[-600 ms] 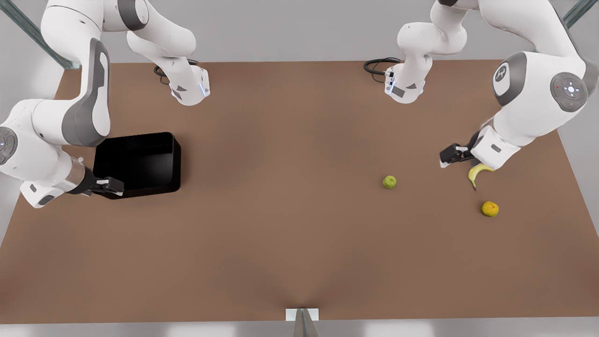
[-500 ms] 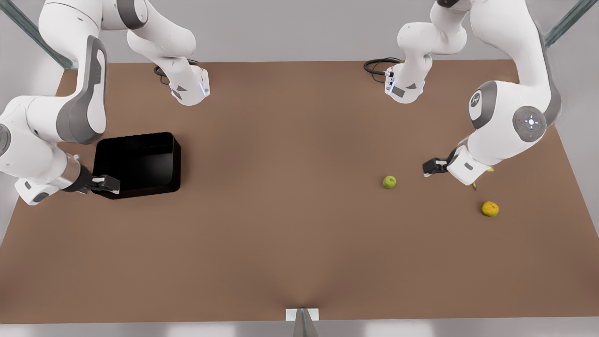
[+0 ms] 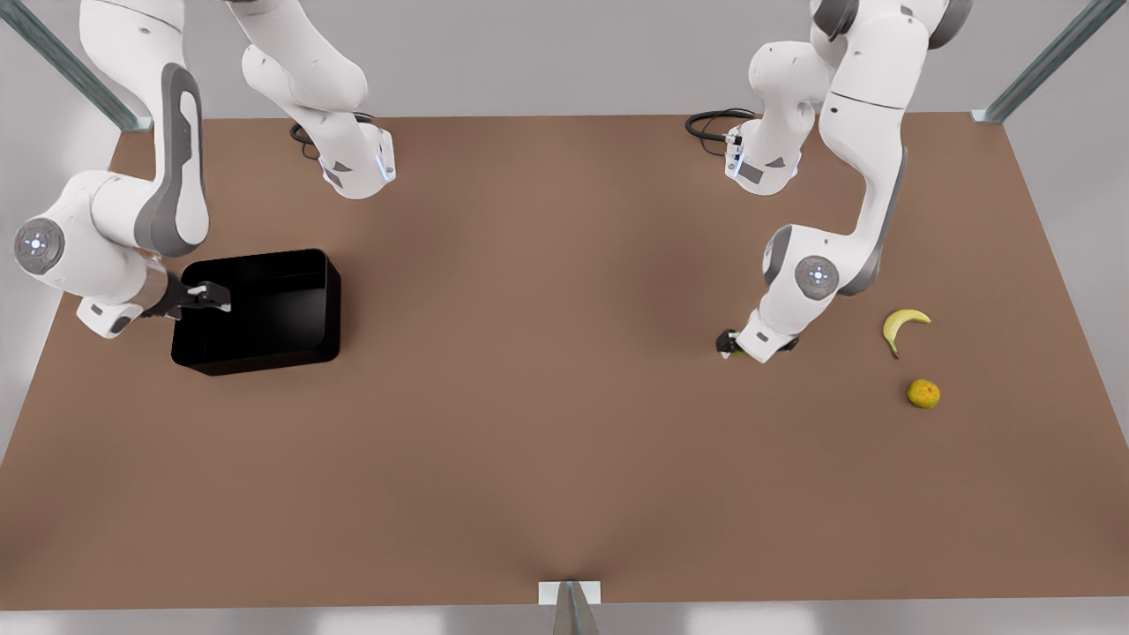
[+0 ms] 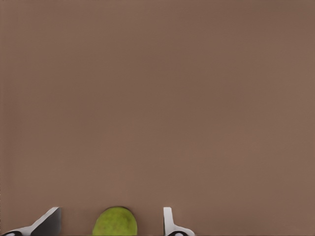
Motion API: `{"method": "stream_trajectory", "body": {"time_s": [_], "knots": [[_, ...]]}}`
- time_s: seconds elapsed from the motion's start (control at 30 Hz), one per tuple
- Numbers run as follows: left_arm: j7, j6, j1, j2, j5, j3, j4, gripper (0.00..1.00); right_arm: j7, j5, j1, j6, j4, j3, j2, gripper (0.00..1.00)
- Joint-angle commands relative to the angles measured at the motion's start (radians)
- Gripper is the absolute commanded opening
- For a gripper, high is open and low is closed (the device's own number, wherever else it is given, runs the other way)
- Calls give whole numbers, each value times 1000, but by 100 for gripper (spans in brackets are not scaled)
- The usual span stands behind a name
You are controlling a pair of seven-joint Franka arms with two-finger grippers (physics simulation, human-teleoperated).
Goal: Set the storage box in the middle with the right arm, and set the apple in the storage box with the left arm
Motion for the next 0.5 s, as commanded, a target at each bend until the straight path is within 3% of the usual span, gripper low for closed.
{"method": "stream_trajectory", "body": {"time_s": [0.0,0.17,0.33,0.47], "knots": [[-2,-1,2,2,61,0,-2,100,-10,0,-133,0,2,0,5,100],[-8,30,10,5,61,0,-86,100,-95,-9,-237,-78,160,-6,163,100],[-15,45,8,60,61,-6,-94,100,-92,-8,-276,80,-4,-3,122,100],[-15,56,5,94,61,-15,-95,100,-96,-9,-316,172,-24,-5,175,100]]}}
